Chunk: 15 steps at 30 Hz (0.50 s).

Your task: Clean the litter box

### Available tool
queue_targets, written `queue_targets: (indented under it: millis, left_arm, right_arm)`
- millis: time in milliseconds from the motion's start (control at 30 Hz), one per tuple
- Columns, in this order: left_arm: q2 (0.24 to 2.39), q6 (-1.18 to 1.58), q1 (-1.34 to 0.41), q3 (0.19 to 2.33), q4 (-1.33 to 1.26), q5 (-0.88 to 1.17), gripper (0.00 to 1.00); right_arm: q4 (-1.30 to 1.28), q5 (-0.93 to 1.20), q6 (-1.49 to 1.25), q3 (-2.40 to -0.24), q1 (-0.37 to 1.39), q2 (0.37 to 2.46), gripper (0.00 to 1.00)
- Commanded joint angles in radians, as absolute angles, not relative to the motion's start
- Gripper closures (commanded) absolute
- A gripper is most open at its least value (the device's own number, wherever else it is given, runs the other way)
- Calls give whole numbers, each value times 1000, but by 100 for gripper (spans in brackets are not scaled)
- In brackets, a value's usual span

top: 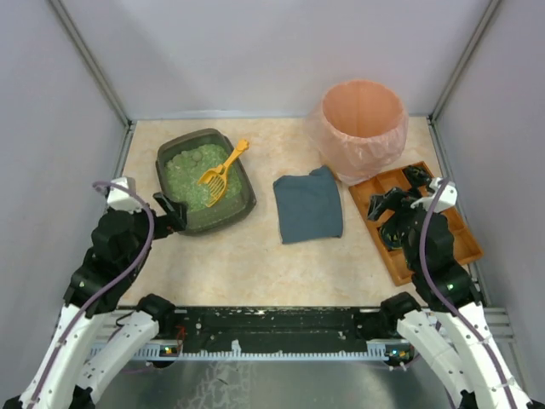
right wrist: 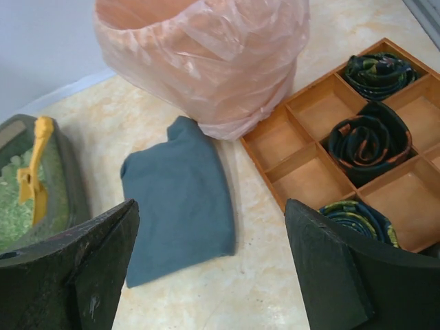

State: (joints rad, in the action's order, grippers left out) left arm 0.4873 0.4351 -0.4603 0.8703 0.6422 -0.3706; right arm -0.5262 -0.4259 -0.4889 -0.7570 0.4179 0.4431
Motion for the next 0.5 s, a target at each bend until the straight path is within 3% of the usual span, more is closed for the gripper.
queue_targets:
  millis: [0, 467]
  left_arm:
    - [551, 411, -422, 849, 603, -311, 0]
    - [727, 488, -348, 797, 597, -310, 0]
  right_arm:
    - [-526, -289, -442, -777, 316, 485, 13]
    - [-692, 11, -433, -875, 111, 744, 9]
